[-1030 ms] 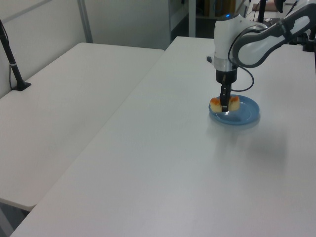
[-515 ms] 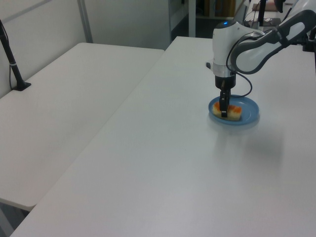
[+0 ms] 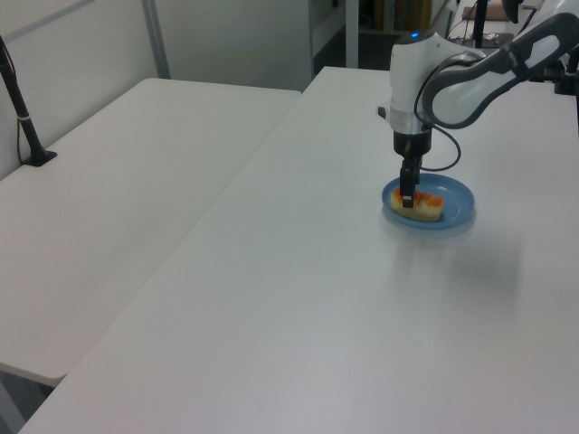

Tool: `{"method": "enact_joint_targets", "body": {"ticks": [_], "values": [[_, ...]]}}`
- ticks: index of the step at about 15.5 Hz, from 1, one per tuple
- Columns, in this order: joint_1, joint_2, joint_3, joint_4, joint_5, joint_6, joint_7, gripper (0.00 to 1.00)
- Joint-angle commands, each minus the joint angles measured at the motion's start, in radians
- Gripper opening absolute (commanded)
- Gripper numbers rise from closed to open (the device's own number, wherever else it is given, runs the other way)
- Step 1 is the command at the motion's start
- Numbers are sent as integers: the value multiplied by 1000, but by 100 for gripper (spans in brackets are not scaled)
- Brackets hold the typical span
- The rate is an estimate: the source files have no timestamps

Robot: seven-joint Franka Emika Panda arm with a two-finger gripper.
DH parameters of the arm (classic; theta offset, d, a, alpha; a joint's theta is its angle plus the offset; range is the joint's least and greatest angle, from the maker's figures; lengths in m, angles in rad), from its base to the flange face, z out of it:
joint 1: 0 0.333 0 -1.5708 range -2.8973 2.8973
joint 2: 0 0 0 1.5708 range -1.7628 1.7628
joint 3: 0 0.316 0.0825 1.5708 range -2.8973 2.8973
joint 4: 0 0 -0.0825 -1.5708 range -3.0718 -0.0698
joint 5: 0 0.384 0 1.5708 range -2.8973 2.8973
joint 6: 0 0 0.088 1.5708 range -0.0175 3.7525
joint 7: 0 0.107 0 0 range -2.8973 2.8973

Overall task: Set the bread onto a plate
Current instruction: 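Lower the bread roll onto the blue plate, then open the gripper and raise it away from the plate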

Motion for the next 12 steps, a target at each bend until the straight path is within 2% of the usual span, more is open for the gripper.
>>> {"method": "enact_joint_targets", "body": {"ticks": [1, 4, 8, 12], "values": [[5, -45, -3, 108, -10, -152, 34, 100], [6, -48, 1, 251, -9, -267, 109, 100], [8, -52, 3, 410, 2, -410, 112, 100], [2, -98, 15, 424, 3, -429, 106, 100]]}}
